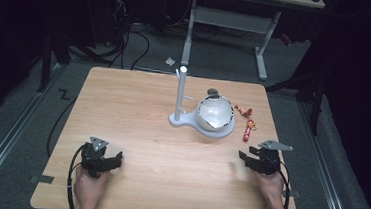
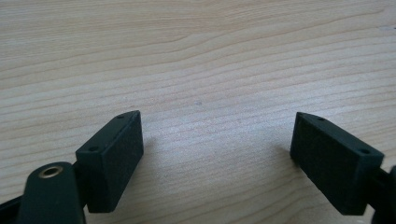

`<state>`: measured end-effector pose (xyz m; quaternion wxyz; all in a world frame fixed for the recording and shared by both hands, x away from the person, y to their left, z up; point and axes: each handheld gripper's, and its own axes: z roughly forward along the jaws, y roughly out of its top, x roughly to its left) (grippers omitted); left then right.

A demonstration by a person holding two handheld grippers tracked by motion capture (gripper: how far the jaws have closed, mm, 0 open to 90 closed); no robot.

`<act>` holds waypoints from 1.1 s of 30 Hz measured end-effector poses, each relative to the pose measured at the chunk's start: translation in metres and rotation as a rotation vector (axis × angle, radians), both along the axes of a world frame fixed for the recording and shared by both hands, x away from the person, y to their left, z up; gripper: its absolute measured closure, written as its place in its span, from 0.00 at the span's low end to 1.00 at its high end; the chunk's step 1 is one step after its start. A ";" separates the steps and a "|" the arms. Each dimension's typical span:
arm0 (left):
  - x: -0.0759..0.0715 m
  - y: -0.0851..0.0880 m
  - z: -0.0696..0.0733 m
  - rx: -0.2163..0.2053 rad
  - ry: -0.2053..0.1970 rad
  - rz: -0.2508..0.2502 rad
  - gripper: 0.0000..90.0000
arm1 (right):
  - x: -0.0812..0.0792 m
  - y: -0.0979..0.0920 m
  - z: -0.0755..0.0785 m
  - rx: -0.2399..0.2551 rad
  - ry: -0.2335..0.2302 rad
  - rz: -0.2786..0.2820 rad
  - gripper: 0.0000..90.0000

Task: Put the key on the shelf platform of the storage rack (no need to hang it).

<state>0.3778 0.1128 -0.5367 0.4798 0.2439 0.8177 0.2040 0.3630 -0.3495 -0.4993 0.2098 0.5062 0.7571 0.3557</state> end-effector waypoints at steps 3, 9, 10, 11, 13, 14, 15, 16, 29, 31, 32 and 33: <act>0.000 0.000 0.000 -0.001 0.000 0.000 0.19 | 0.006 -0.009 0.003 0.009 -0.005 -0.028 0.54; 0.000 0.000 0.000 0.000 0.000 0.000 0.19 | 0.023 -0.026 0.009 0.016 0.005 -0.079 0.54; 0.000 0.000 0.000 -0.002 0.000 0.001 0.19 | 0.026 -0.028 0.010 0.011 0.004 -0.085 0.54; 0.000 0.000 0.000 -0.002 0.000 0.001 0.19 | 0.026 -0.028 0.010 0.011 0.004 -0.085 0.54; 0.000 0.000 0.000 -0.001 0.000 0.001 0.19 | 0.033 -0.032 0.012 0.009 -0.005 -0.104 0.54; 0.000 0.000 0.000 -0.001 0.000 0.001 0.19 | 0.033 -0.032 0.012 0.009 -0.005 -0.104 0.54; 0.000 0.000 0.000 -0.002 0.000 0.001 0.19 | 0.036 -0.033 0.012 0.010 0.000 -0.110 0.53; 0.000 0.000 0.000 -0.002 0.000 0.001 0.19 | 0.039 -0.034 0.012 0.010 0.004 -0.115 0.53; 0.000 0.000 0.000 -0.003 0.001 0.000 0.19 | 0.076 -0.032 0.014 0.024 0.026 -0.158 0.52; 0.000 0.000 0.000 -0.003 0.001 0.000 0.19 | 0.079 -0.034 0.010 0.031 0.033 -0.175 0.51; 0.000 0.000 0.000 -0.002 0.001 0.000 0.19 | 0.082 -0.036 0.006 0.031 0.042 -0.185 0.51; 0.000 0.000 0.000 -0.002 0.000 -0.001 0.19 | 0.083 -0.037 0.004 0.029 0.050 -0.194 0.51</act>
